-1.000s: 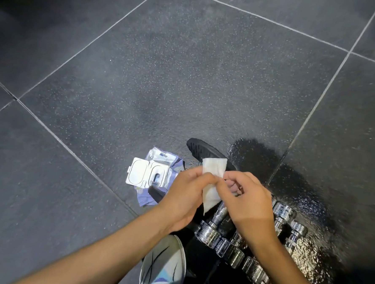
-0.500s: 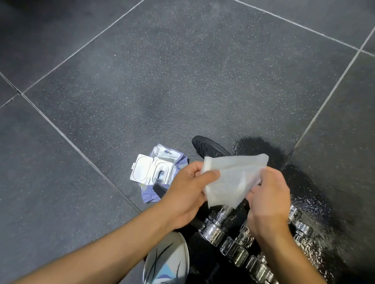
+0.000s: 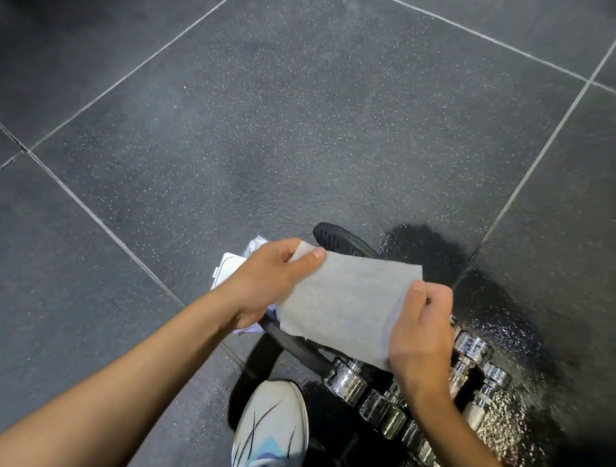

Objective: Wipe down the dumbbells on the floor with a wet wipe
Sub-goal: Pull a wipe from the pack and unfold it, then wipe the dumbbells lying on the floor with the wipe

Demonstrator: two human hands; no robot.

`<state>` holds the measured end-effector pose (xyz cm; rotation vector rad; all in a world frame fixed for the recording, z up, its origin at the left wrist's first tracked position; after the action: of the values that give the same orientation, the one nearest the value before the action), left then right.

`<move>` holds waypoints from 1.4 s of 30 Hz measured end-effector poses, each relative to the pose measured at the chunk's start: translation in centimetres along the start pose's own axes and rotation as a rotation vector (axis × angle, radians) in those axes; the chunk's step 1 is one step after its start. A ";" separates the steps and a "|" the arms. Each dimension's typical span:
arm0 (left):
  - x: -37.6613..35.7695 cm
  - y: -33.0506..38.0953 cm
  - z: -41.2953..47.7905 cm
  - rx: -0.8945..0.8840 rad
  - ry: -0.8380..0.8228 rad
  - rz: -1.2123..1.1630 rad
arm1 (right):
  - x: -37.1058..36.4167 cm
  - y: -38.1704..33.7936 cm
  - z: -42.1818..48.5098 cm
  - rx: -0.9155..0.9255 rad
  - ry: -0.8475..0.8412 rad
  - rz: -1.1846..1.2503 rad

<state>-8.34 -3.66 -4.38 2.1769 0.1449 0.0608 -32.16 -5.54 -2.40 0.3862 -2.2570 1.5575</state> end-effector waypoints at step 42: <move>1.9 -0.6 -1.2 -0.204 0.540 0.579 | -18.0 -1.6 -5.9 1.648 -0.692 -1.152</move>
<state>-6.59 -2.09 -4.17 1.8865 -0.1853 0.9494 -14.56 -0.31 -7.20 2.2443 -0.0085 2.1093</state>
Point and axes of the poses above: each hand's wrist, its own z-axis towards the middle knuckle, its own x-axis out of the back of the hand, y = z × x, the point moved 9 cm from there along z, towards the middle knuckle, and after that the axes turned 1 degree about -x, right-handed, at the moved point
